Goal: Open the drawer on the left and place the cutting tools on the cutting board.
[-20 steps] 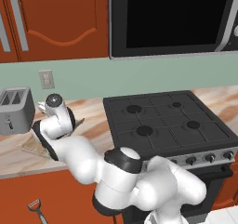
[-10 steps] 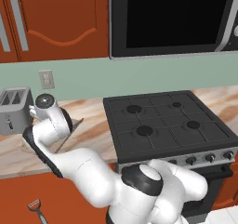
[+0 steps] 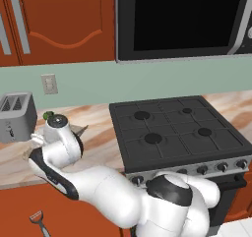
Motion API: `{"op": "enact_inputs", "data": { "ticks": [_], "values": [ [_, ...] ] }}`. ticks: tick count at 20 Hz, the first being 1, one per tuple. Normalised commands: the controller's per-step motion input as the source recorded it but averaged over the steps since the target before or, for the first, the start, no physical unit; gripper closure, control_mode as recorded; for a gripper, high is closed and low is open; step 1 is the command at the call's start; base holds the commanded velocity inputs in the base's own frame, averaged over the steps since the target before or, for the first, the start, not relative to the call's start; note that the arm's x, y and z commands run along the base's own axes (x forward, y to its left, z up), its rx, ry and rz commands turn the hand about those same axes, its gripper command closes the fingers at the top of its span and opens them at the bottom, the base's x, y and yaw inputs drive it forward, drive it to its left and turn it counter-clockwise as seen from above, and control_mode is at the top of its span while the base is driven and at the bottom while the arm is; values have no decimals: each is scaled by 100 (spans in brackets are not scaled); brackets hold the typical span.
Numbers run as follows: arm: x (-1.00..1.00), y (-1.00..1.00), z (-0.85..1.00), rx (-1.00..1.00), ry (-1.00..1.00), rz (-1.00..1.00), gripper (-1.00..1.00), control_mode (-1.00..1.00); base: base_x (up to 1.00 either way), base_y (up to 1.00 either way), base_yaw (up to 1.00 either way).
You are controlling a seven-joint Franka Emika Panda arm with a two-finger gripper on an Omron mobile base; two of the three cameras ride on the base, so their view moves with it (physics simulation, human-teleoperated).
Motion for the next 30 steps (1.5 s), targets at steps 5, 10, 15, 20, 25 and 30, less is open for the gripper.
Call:
{"op": "enact_inputs", "data": {
  "ticks": [5,10,15,20,25,30],
  "values": [
    [-7,-2,-80,23,25,39,-100,-100,0,0,0],
    [-11,0,-18,3,5,13,-100,-100,0,0,0],
    [-77,38,-6,-8,-3,19,-100,-100,0,0,0],
    [-81,70,-25,-20,0,30,-100,-100,0,0,0],
    [-21,29,-13,-16,2,17,-100,-100,0,0,0],
    [0,0,-19,-5,0,8,-100,-100,0,0,0]
  ]
}}
